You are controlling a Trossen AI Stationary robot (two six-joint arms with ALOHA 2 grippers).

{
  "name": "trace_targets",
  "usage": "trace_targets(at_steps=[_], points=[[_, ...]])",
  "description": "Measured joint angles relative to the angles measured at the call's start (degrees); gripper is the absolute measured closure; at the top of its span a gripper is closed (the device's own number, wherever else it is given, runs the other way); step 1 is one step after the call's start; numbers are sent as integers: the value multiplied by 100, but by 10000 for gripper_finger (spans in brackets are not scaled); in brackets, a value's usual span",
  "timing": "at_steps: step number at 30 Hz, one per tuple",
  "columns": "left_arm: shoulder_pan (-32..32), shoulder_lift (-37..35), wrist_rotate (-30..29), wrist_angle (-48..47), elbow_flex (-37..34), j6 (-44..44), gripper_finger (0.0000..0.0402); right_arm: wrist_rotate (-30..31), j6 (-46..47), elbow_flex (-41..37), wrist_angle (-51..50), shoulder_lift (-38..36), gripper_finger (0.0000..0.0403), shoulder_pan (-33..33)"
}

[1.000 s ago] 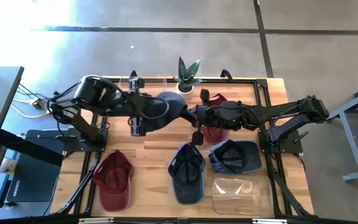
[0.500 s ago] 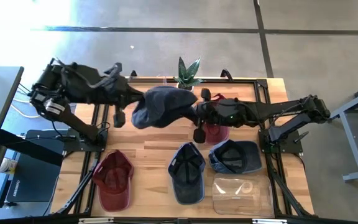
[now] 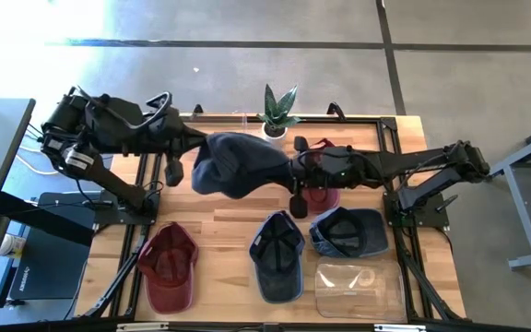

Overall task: Pick & Place hat
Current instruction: Put the left blue cap into the top transparent bin

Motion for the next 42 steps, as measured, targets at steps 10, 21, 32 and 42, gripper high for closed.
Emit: trace_targets(at_steps=[10,21,32,42], points=[[-4,389,-1261,-371,24,23,401,-283,1061,-20,86,9,376,66],[-2,914,-2306,-833,11,200,401,-149,2248,-20,-490,9,385,55],[11,930,-1921,-617,15,564,401,-45,2124,-28,-677,11,384,37],[16,902,-1222,-544,35,456,401,-484,2359,-45,-1835,22,264,-431]])
